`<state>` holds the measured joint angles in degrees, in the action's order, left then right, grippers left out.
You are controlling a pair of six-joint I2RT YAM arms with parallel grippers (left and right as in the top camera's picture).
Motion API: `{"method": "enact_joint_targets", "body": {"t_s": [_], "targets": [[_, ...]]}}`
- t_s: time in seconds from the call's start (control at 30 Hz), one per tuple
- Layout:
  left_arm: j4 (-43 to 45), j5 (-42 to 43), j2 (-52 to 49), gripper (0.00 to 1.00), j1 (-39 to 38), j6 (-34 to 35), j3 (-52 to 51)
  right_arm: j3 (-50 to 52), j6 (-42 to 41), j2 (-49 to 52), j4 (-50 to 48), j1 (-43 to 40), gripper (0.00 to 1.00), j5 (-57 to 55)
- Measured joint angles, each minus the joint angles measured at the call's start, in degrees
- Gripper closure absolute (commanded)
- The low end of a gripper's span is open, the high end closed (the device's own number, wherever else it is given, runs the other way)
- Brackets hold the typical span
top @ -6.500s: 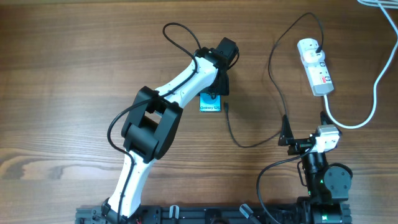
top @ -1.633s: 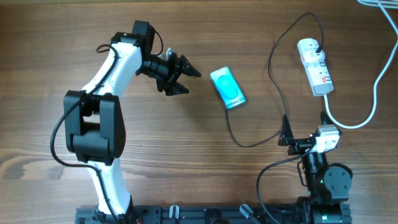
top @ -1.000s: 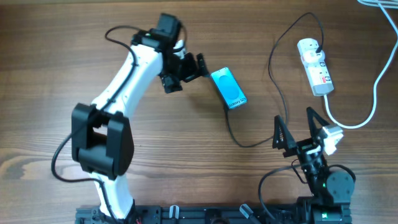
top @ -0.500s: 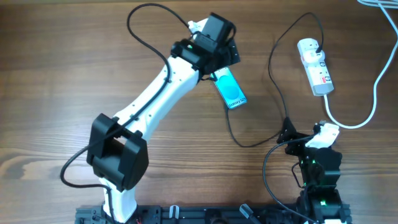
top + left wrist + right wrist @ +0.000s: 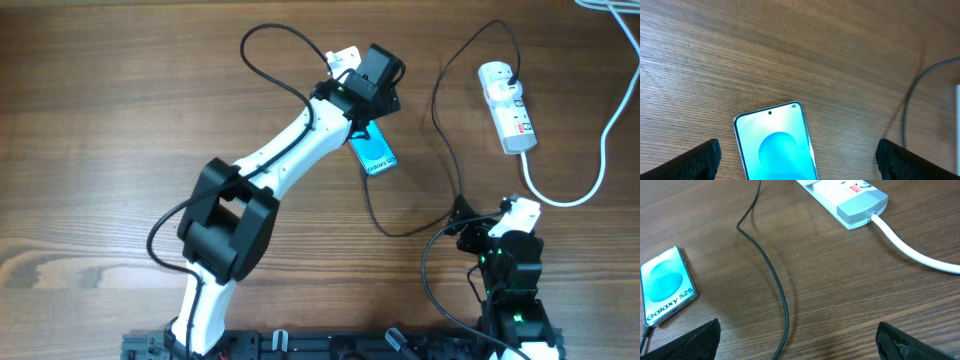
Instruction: Plug charger to phone and switch on socket
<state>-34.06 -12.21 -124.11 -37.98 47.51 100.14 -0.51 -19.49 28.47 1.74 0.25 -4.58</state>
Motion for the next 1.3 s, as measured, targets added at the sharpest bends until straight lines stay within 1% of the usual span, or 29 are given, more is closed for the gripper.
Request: {"method": "enact_joint_targets", "body": {"t_s": [0.1, 0.2, 0.3, 0.7, 0.87, 1.07, 1.2, 1.3], "targets": [[0.0, 0.0, -1.6, 0.04, -0.4, 0.0, 0.0, 0.0, 0.0, 0.6, 0.0, 0.0, 0.0, 0.0], [0.0, 0.0, -2.3, 0.04, -1.0, 0.2, 0.0, 0.0, 0.0, 0.6, 0.0, 0.0, 0.0, 0.0], [0.1, 0.0, -2.8, 0.01, -1.5, 0.2, 0.0, 0.0, 0.0, 0.6, 0.0, 0.0, 0.01, 0.0], [-2.5, -2.3, -6.3, 0.01, -4.1, 0.4, 0.0, 0.0, 0.0, 0.6, 0.0, 0.0, 0.0, 0.0], [-3.9, -3.3, -6.4, 0.06, -4.1, 0.4, 0.0, 0.0, 0.0, 0.6, 0.0, 0.0, 0.0, 0.0], [-6.8, -7.3, -7.5, 0.04, -4.1, 0.5, 0.2, 0.0, 0.0, 0.6, 0.0, 0.0, 0.0, 0.0], [-7.4, -8.9, -7.6, 0.01, -4.1, -0.5, 0.5, 0.0, 0.0, 0.6, 0.0, 0.0, 0.0, 0.0], [-8.1, -9.5, -7.6, 0.01, -4.0, -0.8, 0.7, 0.0, 0.0, 0.6, 0.0, 0.0, 0.0, 0.0]]}}
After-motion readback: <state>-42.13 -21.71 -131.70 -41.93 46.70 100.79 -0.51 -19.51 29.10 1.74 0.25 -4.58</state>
